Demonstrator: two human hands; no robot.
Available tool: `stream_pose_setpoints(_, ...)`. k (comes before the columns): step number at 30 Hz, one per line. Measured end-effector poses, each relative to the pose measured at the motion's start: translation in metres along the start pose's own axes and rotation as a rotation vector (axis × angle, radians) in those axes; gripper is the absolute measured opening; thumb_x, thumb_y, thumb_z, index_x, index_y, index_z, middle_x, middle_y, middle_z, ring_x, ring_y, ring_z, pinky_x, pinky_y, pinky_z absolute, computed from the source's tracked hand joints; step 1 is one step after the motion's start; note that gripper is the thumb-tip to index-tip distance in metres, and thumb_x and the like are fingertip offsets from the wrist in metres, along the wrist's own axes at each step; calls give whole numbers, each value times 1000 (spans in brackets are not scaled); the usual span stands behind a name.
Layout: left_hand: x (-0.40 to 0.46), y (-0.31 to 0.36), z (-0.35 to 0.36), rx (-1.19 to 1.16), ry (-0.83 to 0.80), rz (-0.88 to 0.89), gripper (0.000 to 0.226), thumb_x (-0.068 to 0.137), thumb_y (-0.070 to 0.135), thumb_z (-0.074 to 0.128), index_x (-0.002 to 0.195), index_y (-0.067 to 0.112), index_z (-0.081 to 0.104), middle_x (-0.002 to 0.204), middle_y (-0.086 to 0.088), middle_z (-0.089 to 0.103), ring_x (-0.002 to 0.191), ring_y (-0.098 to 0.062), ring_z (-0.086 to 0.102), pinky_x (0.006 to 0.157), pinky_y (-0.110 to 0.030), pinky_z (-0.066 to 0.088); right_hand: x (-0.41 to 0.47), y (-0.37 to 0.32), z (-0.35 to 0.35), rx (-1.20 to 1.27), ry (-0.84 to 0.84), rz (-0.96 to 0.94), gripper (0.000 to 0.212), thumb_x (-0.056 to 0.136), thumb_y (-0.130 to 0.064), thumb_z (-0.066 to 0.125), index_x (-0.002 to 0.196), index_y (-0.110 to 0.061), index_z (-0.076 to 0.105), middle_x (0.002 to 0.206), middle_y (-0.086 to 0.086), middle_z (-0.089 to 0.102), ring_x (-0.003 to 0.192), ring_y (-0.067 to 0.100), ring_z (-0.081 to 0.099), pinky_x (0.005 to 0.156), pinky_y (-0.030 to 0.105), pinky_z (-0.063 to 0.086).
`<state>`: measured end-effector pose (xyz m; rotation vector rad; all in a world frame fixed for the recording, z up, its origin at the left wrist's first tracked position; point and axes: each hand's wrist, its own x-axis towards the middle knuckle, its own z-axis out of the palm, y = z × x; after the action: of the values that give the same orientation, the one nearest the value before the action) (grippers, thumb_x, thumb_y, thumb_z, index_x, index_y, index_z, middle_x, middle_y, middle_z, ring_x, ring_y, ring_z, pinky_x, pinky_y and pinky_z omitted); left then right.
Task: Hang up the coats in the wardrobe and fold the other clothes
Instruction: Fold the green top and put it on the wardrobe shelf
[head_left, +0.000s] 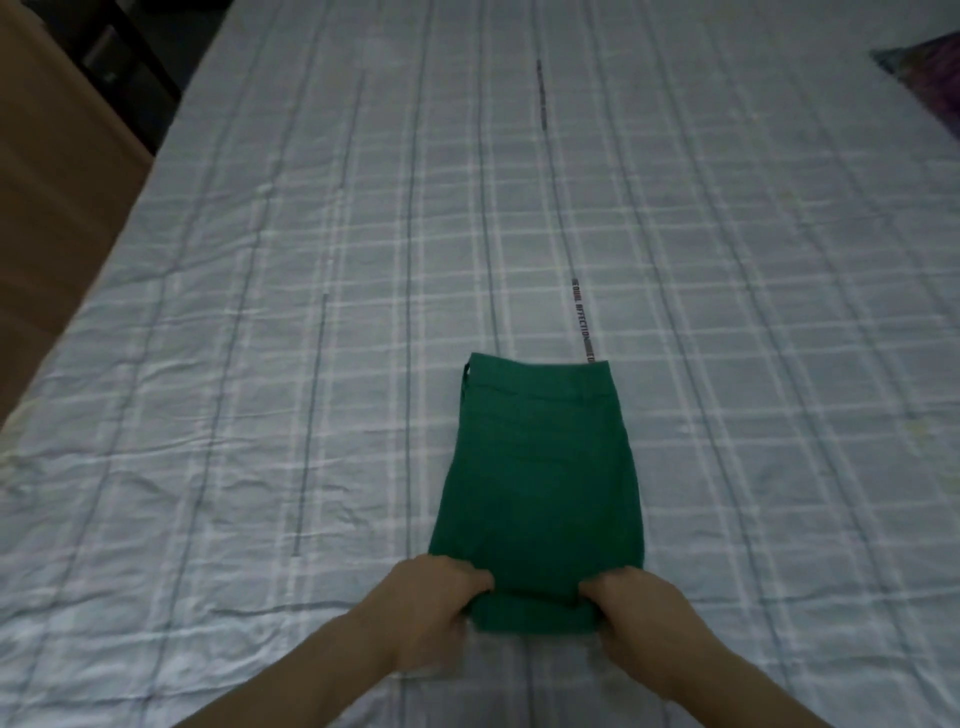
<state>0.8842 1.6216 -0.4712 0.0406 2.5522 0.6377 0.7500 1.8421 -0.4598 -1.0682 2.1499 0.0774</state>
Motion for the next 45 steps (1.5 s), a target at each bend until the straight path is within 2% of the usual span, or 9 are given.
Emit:
stream_pose_setpoints(8,8,14,-26,-372,-519,-77,43,92,18,59,132,34,55,139,6,54,121,-14,53,105,-33,42,-14,10,-43,260,-456,-63,44,82,-13,44,119,-27,61,120,-3,57,112,15,55,98,28,43)
stream_pose_setpoints(14,52,-19,-77,-684,60,-295,34,84,1,60,102,29,65,113,8,65,102,-8,61,79,-11,49,45,36,-90,314,54,38,24,86,-6,44,92,-26,56,101,1,65,90,19,61,80,35,52)
stream_pose_setpoints(18,86,-42,-80,-474,391,-397,30,84,3,58,105,23,67,106,5,56,107,-18,51,93,-28,46,83,33,-99,165,262,62,31,87,-4,48,112,-22,52,109,2,58,96,21,56,79,39,51)
stream_pose_setpoints(23,102,-48,-70,-152,452,-350,54,83,6,57,134,17,45,136,-4,40,125,-23,36,104,-33,38,112,34,-87,-111,395,18,66,78,0,59,137,-20,37,134,5,42,119,24,44,94,38,43)
stream_pose_setpoints(27,112,-51,-71,65,261,-8,55,80,8,53,134,18,47,146,-6,40,133,-26,37,111,-39,29,119,32,-92,41,144,-46,51,90,-29,47,140,-24,35,134,3,48,122,23,45,109,38,30)
stream_pose_setpoints(32,115,-42,-85,-59,-65,-151,41,89,31,56,126,27,40,130,-3,45,118,-25,42,99,-39,38,125,23,-107,-191,-38,-30,59,76,-45,71,122,-20,42,118,3,52,110,25,53,93,39,43)
stream_pose_setpoints(37,110,-25,-101,-55,-254,-313,81,75,32,76,136,28,23,120,-10,59,104,-30,57,90,-44,50,126,0,-122,-209,-237,5,58,70,-39,80,117,-14,57,114,8,60,104,26,60,89,37,53)
stream_pose_setpoints(41,96,-14,-134,108,-362,-318,53,76,43,74,121,18,61,121,-5,61,104,-24,58,91,-38,51,100,-5,-151,-149,-184,-147,42,75,-36,77,110,-16,65,110,7,58,104,24,58,88,38,52)
stream_pose_setpoints(45,64,-1,-189,207,-137,-97,30,80,40,67,105,25,60,112,2,56,103,-21,54,93,-35,44,51,1,-194,-103,60,-250,31,82,-38,69,104,-20,59,107,1,49,101,17,48,86,35,46)
